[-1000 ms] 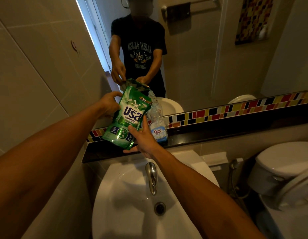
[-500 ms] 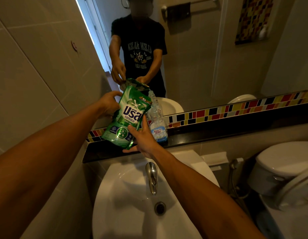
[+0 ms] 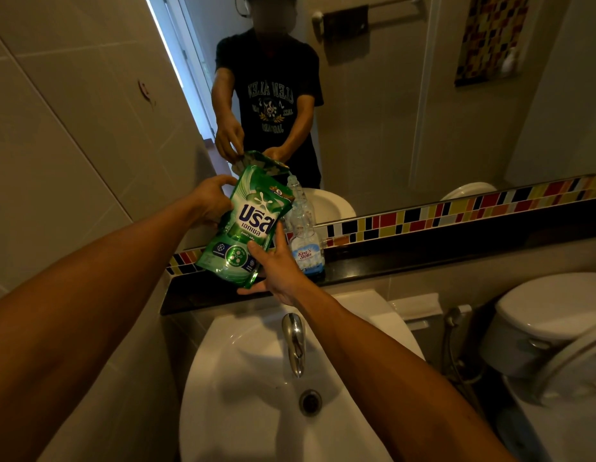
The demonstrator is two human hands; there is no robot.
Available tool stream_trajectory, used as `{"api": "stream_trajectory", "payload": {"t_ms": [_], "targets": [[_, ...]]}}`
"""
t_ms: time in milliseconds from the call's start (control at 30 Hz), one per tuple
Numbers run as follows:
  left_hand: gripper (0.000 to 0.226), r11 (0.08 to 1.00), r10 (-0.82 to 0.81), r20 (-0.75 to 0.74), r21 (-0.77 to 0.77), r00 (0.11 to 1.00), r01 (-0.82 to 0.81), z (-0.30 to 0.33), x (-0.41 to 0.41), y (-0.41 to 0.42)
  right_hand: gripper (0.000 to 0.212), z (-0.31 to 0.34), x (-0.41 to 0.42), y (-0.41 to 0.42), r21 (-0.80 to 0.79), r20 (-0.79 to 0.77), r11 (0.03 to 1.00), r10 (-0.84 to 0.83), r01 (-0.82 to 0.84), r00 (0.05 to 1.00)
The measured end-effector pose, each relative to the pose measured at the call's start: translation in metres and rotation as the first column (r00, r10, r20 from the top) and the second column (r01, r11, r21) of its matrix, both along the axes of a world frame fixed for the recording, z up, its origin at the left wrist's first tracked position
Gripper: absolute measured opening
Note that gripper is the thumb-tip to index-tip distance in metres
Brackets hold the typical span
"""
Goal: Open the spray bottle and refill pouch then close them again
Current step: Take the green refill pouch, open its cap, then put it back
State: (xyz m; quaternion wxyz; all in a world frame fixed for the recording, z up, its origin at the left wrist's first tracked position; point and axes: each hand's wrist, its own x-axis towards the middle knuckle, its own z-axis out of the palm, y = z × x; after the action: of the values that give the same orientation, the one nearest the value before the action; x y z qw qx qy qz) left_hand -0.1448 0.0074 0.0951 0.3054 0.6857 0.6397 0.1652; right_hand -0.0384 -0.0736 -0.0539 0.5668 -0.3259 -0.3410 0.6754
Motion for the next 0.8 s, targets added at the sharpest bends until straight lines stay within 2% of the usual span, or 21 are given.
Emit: {"api": "stream_trajectory", "payload": {"t_ms": [800], "targets": [[0.064, 1.000, 0.018, -0.034, 0.020, 0.999, -0.017, -0.0012, -0.0029, 0.0074, 0.065, 0.0029, -0.0012, -0.0026, -0.001, -0.010, 1.000, -0.006, 0.006, 1.000]]}}
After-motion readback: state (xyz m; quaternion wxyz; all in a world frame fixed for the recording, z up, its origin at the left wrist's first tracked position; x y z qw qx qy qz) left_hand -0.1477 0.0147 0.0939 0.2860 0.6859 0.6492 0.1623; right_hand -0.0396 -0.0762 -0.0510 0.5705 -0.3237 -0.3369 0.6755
